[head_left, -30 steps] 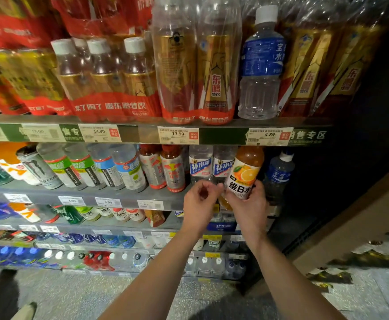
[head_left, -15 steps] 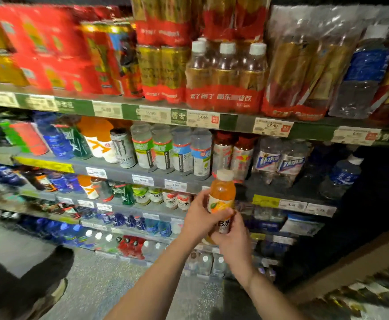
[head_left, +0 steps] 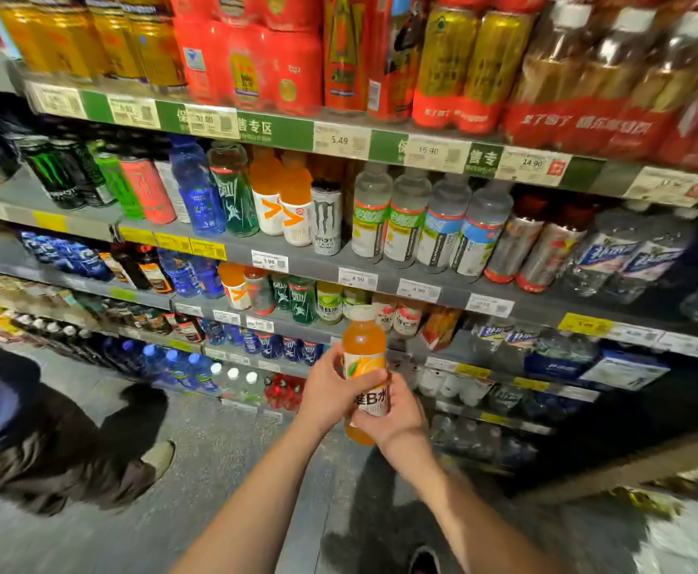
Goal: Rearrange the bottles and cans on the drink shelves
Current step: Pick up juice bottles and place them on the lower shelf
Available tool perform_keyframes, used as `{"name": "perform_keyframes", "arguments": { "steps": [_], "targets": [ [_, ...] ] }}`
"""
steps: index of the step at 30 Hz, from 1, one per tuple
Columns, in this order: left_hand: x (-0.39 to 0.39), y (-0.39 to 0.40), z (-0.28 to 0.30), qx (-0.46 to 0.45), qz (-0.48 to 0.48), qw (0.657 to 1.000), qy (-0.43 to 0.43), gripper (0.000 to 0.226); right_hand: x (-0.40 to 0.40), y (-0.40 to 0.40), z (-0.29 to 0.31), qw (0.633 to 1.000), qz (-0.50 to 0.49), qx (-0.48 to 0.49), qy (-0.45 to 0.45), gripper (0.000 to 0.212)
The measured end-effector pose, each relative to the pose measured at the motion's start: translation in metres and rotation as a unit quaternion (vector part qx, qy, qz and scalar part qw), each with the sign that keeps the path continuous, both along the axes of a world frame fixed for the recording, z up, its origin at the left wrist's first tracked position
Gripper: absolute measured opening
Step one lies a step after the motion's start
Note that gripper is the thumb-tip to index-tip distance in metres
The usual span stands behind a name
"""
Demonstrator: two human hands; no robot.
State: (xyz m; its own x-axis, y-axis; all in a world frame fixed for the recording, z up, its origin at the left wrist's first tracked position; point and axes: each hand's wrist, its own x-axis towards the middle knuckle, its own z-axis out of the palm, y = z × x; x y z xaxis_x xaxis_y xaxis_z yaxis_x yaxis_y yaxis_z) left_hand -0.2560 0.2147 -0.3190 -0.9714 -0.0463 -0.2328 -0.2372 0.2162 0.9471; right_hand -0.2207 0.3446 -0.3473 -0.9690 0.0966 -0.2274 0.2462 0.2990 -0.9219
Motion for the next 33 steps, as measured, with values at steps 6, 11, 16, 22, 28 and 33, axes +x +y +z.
{"name": "perform_keyframes", "arguments": {
  "steps": [6, 11, 16, 22, 28, 33],
  "targets": [
    [-0.017, 0.014, -0.013, -0.027, -0.003, 1.0, -0.005, 0.049, -0.017, 0.012, -0.01, 0.998, 0.035, -0.044, -0.026, 0.067],
    [-0.045, 0.035, -0.034, -0.02, 0.043, 0.999, 0.003, 0.044, -0.051, 0.053, -0.038, 0.997, 0.054, -0.022, -0.045, 0.036],
    [-0.078, 0.05, -0.087, -0.033, 0.087, 0.995, 0.02, 0.062, -0.103, 0.098, -0.094, 0.994, -0.09, 0.04, -0.045, 0.023],
    [-0.109, 0.065, -0.149, -0.038, 0.028, 0.998, 0.03, 0.064, -0.171, 0.127, -0.164, 0.964, -0.231, 0.128, -0.023, 0.073],
    [-0.136, 0.085, -0.187, 0.007, 0.014, 0.999, 0.052, 0.057, -0.209, 0.123, -0.205, 0.953, -0.287, 0.095, 0.0, 0.089],
    [-0.147, 0.097, -0.199, 0.031, 0.004, 0.999, 0.044, 0.065, -0.235, 0.13, -0.22, 0.944, -0.281, 0.165, 0.047, 0.088]
  ]
}}
